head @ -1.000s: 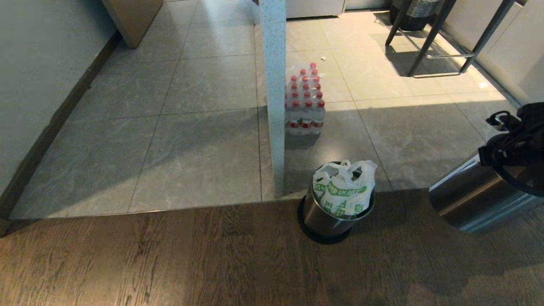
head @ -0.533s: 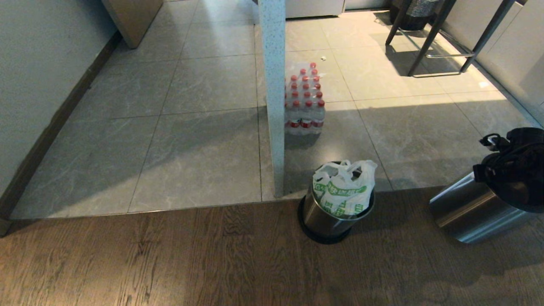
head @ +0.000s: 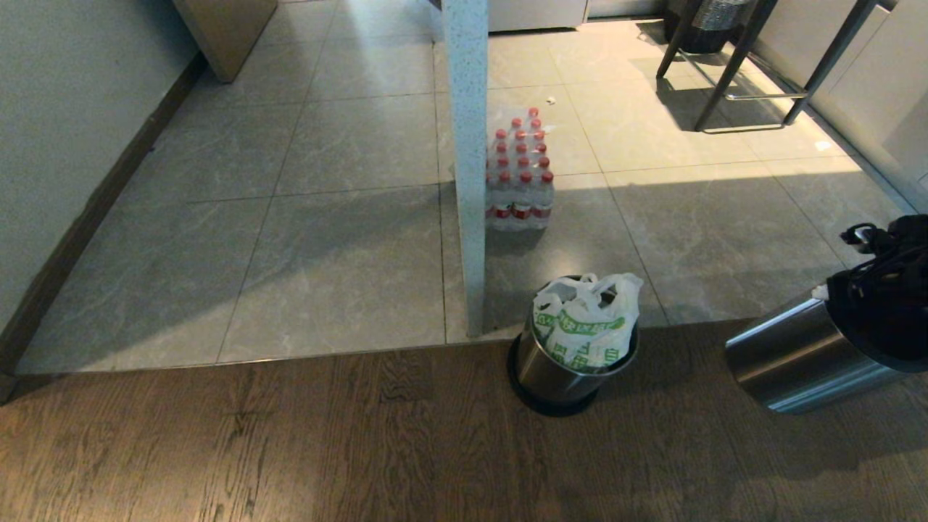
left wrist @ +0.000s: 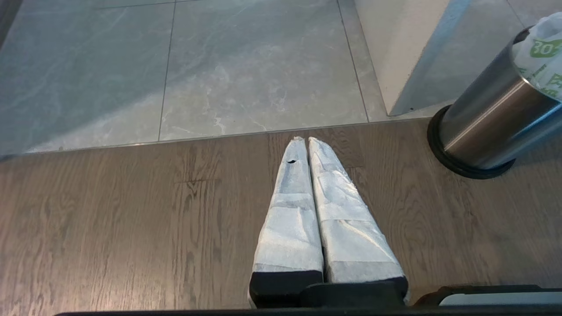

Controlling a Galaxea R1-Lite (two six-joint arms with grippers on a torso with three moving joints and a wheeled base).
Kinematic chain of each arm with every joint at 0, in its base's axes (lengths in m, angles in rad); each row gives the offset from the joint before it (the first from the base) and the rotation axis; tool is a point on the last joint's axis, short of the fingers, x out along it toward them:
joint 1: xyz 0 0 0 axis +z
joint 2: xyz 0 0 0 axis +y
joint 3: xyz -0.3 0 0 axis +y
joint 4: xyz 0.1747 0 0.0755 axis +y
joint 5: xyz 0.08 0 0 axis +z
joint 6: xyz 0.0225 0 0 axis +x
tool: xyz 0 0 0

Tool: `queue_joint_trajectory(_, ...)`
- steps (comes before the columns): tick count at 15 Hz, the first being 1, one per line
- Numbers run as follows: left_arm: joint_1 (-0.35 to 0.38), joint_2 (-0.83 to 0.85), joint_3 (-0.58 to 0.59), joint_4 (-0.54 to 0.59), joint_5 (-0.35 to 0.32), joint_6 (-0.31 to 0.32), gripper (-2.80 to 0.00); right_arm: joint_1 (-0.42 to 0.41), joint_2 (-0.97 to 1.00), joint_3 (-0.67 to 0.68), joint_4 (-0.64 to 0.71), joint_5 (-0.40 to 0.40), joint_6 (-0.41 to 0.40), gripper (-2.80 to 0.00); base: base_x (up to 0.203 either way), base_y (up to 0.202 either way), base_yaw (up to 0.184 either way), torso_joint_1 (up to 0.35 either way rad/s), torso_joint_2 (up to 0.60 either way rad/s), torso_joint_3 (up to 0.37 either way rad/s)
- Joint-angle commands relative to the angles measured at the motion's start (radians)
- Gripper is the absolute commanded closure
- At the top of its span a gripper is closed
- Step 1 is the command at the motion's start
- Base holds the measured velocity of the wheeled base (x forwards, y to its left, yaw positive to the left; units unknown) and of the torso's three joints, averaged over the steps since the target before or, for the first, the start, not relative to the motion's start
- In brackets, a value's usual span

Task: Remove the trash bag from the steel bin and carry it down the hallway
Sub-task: Pick up the trash bag

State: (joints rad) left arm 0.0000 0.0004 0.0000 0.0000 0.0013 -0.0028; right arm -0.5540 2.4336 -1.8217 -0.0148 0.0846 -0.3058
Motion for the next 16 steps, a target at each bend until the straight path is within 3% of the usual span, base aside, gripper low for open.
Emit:
queue_joint_trajectory(1,0.000,-0.002,0.001,0.000,0.000,0.000,0.00,0.003,-0.136,0.080,0.017,0.004,0.009,-2.80,0.000,0.000,0.000,0.000,0.00,0.000)
queue_joint_trajectory(2,0.000,-0.002,0.002,0.000,0.000,0.000,0.00,0.008,-0.202,0.130,0.034,0.005,0.019,-2.80,0.000,0.000,0.000,0.000,0.00,0.000)
queue_joint_trajectory(3,0.000,-0.002,0.002,0.000,0.000,0.000,0.00,0.021,-0.275,0.186,0.057,0.012,0.028,0.00,0.000,0.000,0.000,0.000,0.00,0.000)
queue_joint_trajectory(8,0.000,-0.002,0.002,0.000,0.002,0.000,0.00,0.241,-0.466,0.309,0.232,0.078,0.062,0.00,0.000,0.000,0.000,0.000,0.00,0.000)
queue_joint_trajectory(11,0.000,-0.002,0.001,0.000,0.000,0.000,0.00,0.392,-0.486,0.360,0.254,0.081,0.203,0.00,0.000,0.000,0.000,0.000,0.00,0.000)
queue_joint_trajectory(14,0.000,-0.002,0.001,0.000,0.001,0.000,0.00,0.453,-0.455,0.364,0.256,0.092,0.246,0.00,0.000,0.000,0.000,0.000,0.00,0.000)
queue_joint_trajectory(15,0.000,-0.002,0.002,0.000,0.001,0.000,0.00,0.474,-0.449,0.367,0.256,0.101,0.251,-2.80,0.000,0.000,0.000,0.000,0.00,0.000)
queue_joint_trajectory(16,0.000,-0.002,0.002,0.000,0.002,0.000,0.00,0.504,-0.444,0.370,0.256,0.120,0.279,-2.80,0.000,0.000,0.000,0.000,0.00,0.000)
